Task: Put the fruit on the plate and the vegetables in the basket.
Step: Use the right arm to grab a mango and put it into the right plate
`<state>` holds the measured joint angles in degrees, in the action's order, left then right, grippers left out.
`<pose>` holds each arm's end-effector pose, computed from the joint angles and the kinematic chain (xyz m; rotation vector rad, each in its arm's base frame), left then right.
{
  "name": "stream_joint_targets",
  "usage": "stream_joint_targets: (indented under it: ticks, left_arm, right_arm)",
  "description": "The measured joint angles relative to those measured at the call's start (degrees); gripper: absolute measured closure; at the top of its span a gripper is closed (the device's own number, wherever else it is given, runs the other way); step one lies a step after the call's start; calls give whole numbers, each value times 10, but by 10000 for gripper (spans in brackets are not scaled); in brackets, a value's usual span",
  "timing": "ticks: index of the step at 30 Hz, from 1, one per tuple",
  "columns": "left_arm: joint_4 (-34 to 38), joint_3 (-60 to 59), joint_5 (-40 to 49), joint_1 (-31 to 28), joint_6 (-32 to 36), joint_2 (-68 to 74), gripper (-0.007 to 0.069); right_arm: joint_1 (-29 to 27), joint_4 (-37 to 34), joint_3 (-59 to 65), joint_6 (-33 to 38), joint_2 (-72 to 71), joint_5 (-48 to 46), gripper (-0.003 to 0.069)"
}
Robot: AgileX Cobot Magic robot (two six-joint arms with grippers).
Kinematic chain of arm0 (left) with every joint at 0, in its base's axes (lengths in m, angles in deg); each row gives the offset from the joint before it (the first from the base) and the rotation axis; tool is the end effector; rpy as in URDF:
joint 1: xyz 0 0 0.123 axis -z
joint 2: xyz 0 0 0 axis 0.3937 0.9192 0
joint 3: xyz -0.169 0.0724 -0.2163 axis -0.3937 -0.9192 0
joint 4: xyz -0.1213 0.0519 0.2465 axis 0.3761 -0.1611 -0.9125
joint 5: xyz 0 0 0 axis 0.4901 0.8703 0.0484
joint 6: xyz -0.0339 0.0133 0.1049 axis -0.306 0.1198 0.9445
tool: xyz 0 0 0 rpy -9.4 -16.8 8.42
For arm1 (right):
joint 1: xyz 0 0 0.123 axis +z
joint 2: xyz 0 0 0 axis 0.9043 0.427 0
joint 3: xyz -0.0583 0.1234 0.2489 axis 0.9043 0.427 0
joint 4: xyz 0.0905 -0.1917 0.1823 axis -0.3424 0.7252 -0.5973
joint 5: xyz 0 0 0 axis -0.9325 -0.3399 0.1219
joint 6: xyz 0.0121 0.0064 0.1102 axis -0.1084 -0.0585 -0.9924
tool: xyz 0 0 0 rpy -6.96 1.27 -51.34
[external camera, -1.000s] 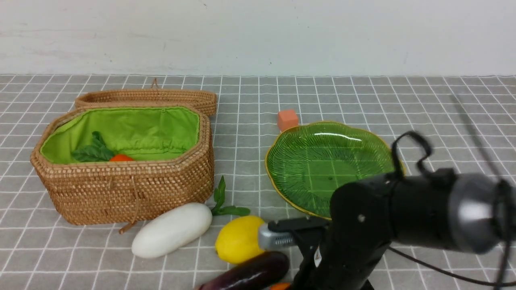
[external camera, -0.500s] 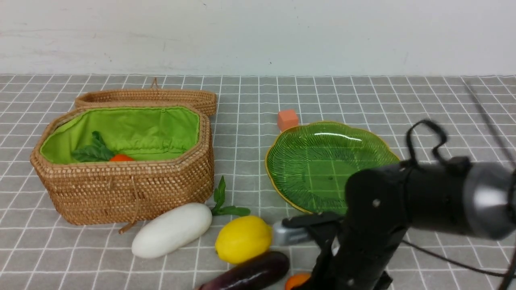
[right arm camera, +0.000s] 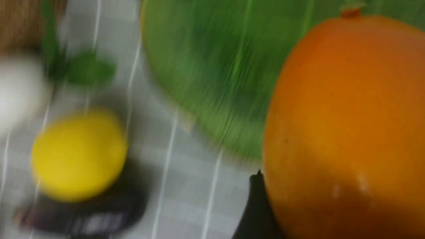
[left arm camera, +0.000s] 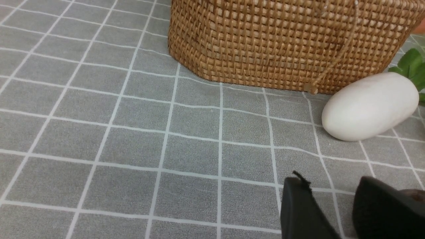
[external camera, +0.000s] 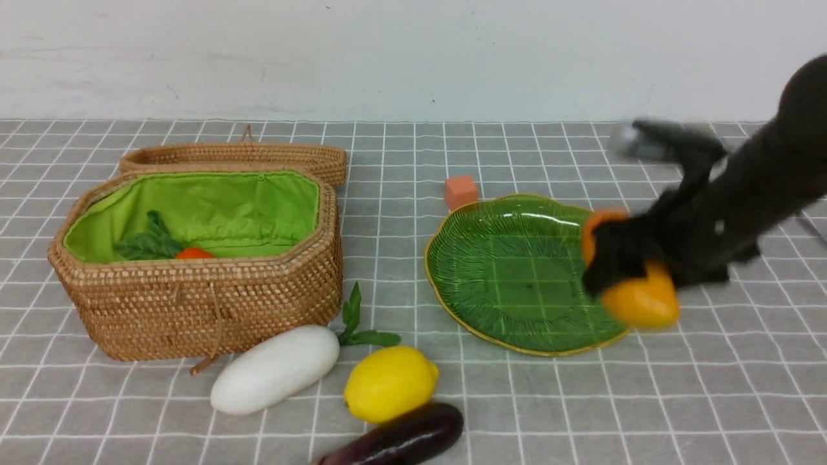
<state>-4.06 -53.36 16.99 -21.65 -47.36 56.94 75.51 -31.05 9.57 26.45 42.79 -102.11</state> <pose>0.1008 -0.0047 0.1627 -0.1769 1.8833 -0.1903 0.3806 0.1044 0.2481 -0.1726 2.6522 0.4851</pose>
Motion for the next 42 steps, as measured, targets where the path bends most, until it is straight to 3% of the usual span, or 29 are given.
stream_joint_targets:
  ticks: [9, 17, 22, 26, 36, 40, 41, 42]
  left_arm:
    - [0, 0, 1, 0, 0, 0, 386]
    - [0, 0, 1, 0, 0, 0, 386]
    - [0, 0, 0, 0, 0, 0, 386]
    - [0, 0, 0, 0, 0, 0, 386]
    - [0, 0, 0, 0, 0, 0, 386]
    - [0, 0, 0, 0, 0, 0, 386]
    - [0, 0, 1, 0, 0, 0, 386]
    - [0, 0, 1, 0, 0, 0, 386]
  right_arm:
    - [6, -143, -31, 143, 148, 184, 151]
    - [25, -166, -32, 173, 199, 233, 151]
    - [28, -167, -33, 173, 199, 234, 41]
    - [29, -167, -33, 173, 199, 227, -19]
    - [29, -164, -33, 196, 166, 180, 29]
    - [29, -164, -35, 298, 121, 88, 64]
    - [35, -164, -35, 369, 103, 27, 75]
    - [42, -162, -35, 395, 98, -3, 78]
